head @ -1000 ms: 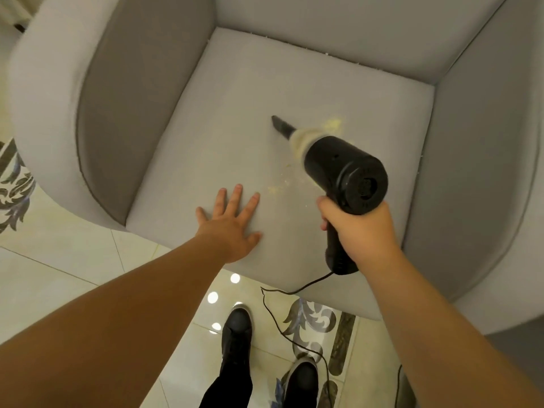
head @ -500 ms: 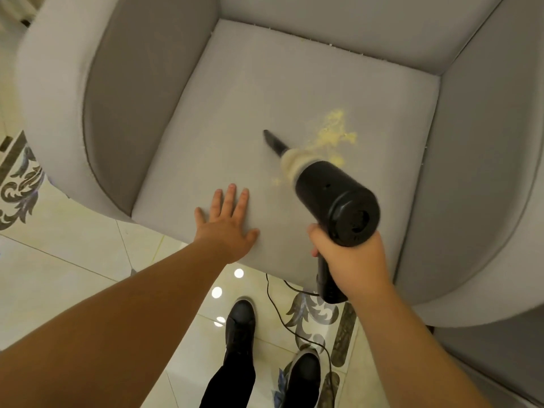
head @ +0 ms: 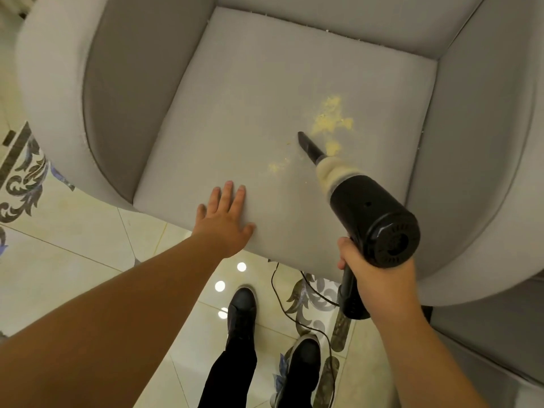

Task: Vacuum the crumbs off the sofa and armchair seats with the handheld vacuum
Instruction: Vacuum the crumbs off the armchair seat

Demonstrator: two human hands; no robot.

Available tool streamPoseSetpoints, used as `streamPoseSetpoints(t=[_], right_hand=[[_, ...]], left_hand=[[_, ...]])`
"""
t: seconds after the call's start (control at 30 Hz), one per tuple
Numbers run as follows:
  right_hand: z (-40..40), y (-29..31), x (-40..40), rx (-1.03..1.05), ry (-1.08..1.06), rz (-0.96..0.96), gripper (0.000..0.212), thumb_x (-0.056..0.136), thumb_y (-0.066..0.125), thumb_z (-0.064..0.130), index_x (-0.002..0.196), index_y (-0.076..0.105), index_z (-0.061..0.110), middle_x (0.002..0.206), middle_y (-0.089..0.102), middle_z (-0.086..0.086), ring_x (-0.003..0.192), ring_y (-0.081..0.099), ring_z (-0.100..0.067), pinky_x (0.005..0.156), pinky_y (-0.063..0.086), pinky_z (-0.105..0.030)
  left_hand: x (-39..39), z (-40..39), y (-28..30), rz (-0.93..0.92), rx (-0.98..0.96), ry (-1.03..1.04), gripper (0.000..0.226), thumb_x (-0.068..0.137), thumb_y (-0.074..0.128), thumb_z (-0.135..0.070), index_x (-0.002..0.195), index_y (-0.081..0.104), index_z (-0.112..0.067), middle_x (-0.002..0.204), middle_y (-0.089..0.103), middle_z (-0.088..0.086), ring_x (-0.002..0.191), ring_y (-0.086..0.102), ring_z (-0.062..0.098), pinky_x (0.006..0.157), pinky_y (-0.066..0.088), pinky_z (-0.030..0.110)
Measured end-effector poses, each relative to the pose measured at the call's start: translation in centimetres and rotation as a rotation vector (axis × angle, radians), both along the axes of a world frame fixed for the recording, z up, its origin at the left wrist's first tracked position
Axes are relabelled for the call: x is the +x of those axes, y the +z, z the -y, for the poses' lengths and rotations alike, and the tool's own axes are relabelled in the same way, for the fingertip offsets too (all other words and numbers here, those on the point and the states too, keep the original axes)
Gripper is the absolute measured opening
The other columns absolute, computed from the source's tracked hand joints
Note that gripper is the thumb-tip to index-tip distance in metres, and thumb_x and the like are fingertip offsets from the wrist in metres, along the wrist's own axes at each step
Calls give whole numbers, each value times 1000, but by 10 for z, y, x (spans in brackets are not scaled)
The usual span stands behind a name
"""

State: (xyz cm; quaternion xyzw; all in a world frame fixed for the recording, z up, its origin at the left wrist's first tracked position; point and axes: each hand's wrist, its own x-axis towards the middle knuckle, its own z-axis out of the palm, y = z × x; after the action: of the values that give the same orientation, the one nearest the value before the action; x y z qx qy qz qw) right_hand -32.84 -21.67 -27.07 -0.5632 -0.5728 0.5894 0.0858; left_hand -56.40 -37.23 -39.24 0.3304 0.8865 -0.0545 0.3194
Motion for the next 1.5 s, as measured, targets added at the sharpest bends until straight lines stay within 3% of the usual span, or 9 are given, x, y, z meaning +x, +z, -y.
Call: streamPoseSetpoints(t=[0.2, 0.37, 0.47, 0.7, 0.83, 1.07, 1.2, 1.33, 1.5], right_hand=[[5, -8, 13, -8, 104, 29, 35, 81, 83, 34, 106, 71, 13, 88, 75, -5, 82, 73, -14, 70, 53, -23], [11, 7, 18, 0, 181, 40, 19, 81, 89, 25, 90, 72, 23, 74, 75, -1, 71, 72, -7, 54, 49, -8], [16, 10, 22, 34, 306, 48, 32, 77, 93, 17, 81, 65, 31, 66, 71, 8, 69, 68, 6, 55, 50, -6], [12, 4, 36, 77, 169, 63, 29, 77, 93, 15, 84, 67, 26, 66, 70, 4, 64, 69, -2, 59, 53, -24], [16, 8, 47, 22, 146, 40, 32, 80, 90, 11, 82, 63, 26, 64, 70, 5, 59, 67, 1, 50, 52, -13], [37, 8, 72, 6, 256, 130, 47, 75, 94, 11, 94, 58, 35, 91, 72, 1, 92, 72, -25, 94, 60, -48], [32, 5, 73, 59, 122, 92, 37, 76, 93, 9, 84, 63, 29, 69, 69, 1, 67, 70, -15, 75, 63, -40], [25, 6, 68, 54, 27, 38, 33, 80, 89, 9, 82, 62, 28, 62, 67, 6, 61, 68, 3, 53, 53, -13], [32, 7, 86, 62, 45, 38, 39, 77, 92, 10, 84, 61, 33, 68, 72, 5, 71, 72, -11, 72, 58, -32]], left_hand=[[4, -1, 1, 18, -1, 43, 86, 102, 39, -59, 161, -20, -37, 169, -27, -7, 157, -19, 23, 128, 2, 53], [5, 1, 2, 14, -7, 35, 87, 102, 39, -60, 161, -20, -36, 169, -26, -7, 157, -18, 22, 128, 5, 53], [3, 1, 2, 29, -13, 30, 87, 103, 39, -61, 160, -22, -35, 169, -28, -6, 157, -20, 24, 128, 4, 53], [4, -2, 3, 30, -32, 44, 88, 102, 41, -60, 161, -20, -36, 169, -27, -7, 157, -18, 23, 127, 5, 53], [5, -3, 4, 38, -41, 54, 90, 101, 43, -60, 161, -20, -36, 168, -28, -7, 157, -19, 23, 127, 4, 53], [10, -11, 6, 42, -46, 80, 90, 102, 43, -59, 161, -20, -34, 169, -29, -3, 157, -20, 27, 127, 4, 55], [19, -20, 8, 31, -62, 56, 86, 102, 40, -60, 160, -20, -39, 168, -29, -3, 157, -19, 27, 125, 9, 59], [30, -31, 9, 38, -52, 13, 83, 103, 38, -58, 159, -20, -42, 168, -28, -5, 157, -19, 25, 125, 8, 59], [38, -41, 8, 30, -53, -44, 81, 104, 36, -59, 159, -21, -42, 168, -28, -3, 157, -19, 27, 125, 8, 61]])
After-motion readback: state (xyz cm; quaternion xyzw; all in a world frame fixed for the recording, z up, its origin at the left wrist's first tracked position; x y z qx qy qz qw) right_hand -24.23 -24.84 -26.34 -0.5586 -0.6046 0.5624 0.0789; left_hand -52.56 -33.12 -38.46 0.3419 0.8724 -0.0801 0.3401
